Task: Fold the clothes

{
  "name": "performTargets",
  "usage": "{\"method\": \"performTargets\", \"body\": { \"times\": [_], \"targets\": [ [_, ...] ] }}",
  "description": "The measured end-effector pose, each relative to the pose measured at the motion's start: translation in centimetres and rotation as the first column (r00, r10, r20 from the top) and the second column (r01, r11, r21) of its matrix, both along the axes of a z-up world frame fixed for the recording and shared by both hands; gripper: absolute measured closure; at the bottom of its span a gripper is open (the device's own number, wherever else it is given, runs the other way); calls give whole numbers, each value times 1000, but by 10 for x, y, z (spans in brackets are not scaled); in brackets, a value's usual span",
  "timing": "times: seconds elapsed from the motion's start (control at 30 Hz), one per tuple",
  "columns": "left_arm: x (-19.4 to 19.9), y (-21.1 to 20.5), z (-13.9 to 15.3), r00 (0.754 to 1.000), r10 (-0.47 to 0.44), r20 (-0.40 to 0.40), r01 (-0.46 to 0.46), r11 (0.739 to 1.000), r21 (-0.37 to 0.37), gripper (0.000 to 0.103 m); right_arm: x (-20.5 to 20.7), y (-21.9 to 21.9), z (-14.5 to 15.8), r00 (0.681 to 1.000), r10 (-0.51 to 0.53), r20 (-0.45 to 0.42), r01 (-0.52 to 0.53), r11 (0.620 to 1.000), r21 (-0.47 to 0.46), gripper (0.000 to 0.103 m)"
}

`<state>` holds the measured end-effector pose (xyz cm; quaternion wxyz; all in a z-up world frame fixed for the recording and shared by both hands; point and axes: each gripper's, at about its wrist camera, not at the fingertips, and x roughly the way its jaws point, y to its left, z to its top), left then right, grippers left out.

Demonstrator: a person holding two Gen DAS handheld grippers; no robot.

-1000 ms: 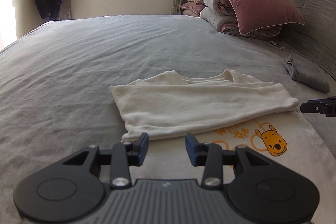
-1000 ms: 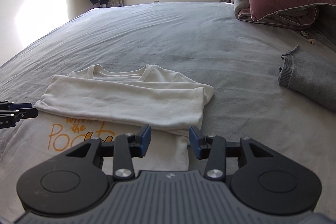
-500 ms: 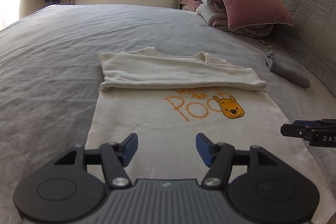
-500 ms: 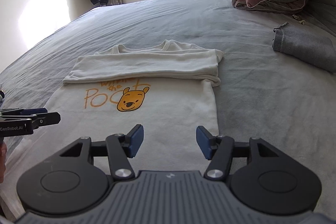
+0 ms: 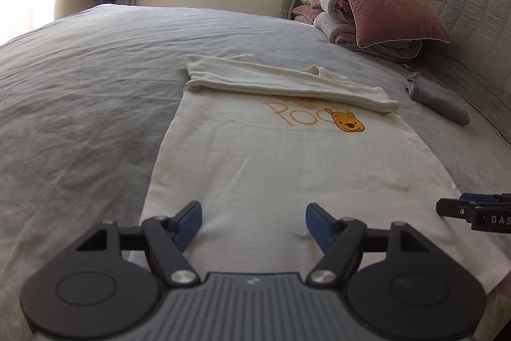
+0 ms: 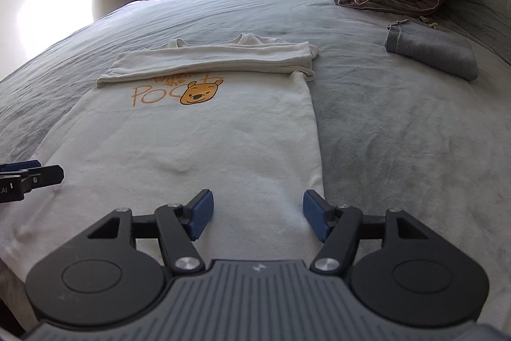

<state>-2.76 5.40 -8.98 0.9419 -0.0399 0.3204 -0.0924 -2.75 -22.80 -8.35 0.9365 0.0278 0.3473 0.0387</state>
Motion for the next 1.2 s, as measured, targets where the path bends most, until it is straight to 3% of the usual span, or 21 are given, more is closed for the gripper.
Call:
{"method": "performTargets", "body": {
  "times": [0.27,0.5,0.7,0.83,0.97,1.03,1.2],
  "targets": [
    [-52,-9,-4,999,37,26,-39,997,68,19,-50,3,0,999,-42,4,42,999,24,29],
    [-69,14,5,995,98,-22,-98,995,-20,18,-88,-7,7,995,-99,4,98,987,124,25],
    [-83,35,13,987,146,-69,-152,984,-94,18,-95,-4,16,995,-103,-4,103,992,73,22],
    [-88,49,18,976,188,-109,-200,973,-114,18,-103,-12,16,995,-101,1,100,989,107,21],
    [-86,70,17,963,228,-143,-248,958,-143,22,-109,-27,13,994,-109,-19,111,979,171,21],
    [-84,82,15,960,224,-167,-255,948,-191,29,-111,-36,11,992,-124,-32,128,968,217,22],
    [-73,104,12,960,164,-225,-224,934,-277,35,-107,-69,9,989,-119,-87,145,894,423,27]
  ]
}}
